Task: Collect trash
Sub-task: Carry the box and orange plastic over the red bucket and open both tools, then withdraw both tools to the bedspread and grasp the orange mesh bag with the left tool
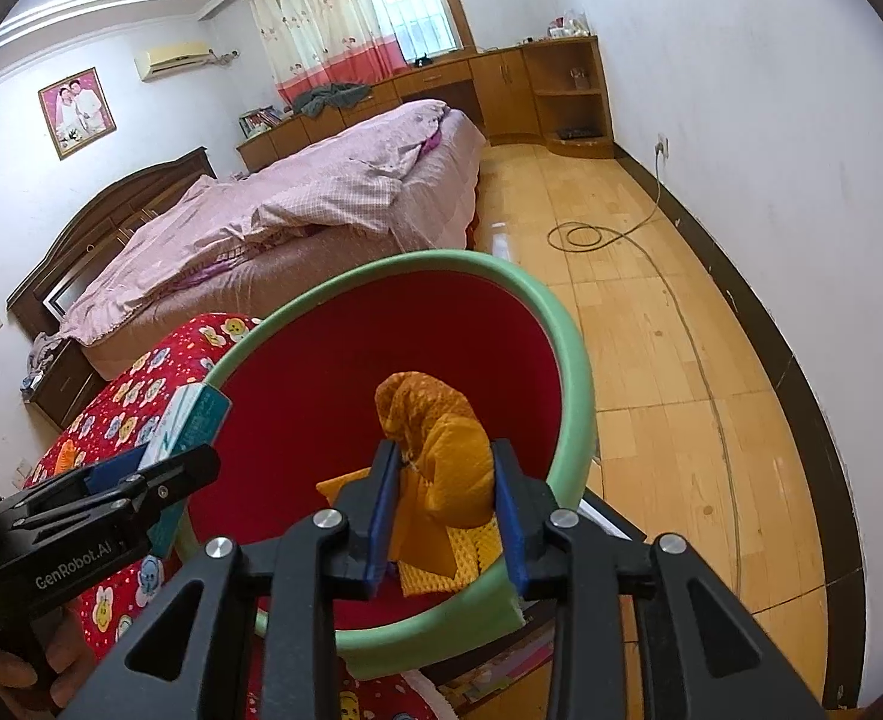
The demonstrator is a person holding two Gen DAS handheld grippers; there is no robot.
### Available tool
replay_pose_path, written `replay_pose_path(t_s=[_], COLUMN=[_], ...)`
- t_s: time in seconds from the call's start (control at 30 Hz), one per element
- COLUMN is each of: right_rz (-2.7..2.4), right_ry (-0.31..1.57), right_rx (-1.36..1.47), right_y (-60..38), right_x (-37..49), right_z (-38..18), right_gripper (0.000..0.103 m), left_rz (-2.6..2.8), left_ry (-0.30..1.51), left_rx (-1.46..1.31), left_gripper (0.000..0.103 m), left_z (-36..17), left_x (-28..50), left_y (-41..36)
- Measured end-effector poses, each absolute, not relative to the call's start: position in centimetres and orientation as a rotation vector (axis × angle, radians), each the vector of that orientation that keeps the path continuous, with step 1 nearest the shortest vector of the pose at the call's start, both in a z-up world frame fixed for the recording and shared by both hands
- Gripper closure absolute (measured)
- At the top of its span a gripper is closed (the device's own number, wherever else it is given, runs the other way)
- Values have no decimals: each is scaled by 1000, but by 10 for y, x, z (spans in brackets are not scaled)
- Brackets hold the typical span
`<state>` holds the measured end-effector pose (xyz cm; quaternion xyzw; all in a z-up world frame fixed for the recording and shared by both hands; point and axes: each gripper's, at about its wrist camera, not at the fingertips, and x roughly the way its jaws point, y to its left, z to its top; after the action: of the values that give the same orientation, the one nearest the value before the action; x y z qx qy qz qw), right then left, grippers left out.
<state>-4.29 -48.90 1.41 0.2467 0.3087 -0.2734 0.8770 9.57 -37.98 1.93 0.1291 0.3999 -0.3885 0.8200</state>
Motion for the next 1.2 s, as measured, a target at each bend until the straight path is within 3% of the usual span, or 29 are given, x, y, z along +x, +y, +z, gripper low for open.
replay_pose_path(t_s=[0.13, 1.2], right_rz=[-567, -503], right_ry=[647, 610], right_rx=[526, 452], right_y=[-490, -433], right_x=[-42, -23], right_z=[11, 50], right_gripper=[65, 34], left_rz=[-836, -713], left_ry=[864, 830], left_rx=[271, 145], left_gripper=[43, 43], left_z=[19, 55], left_x=[96, 119], left_y=[-380, -288])
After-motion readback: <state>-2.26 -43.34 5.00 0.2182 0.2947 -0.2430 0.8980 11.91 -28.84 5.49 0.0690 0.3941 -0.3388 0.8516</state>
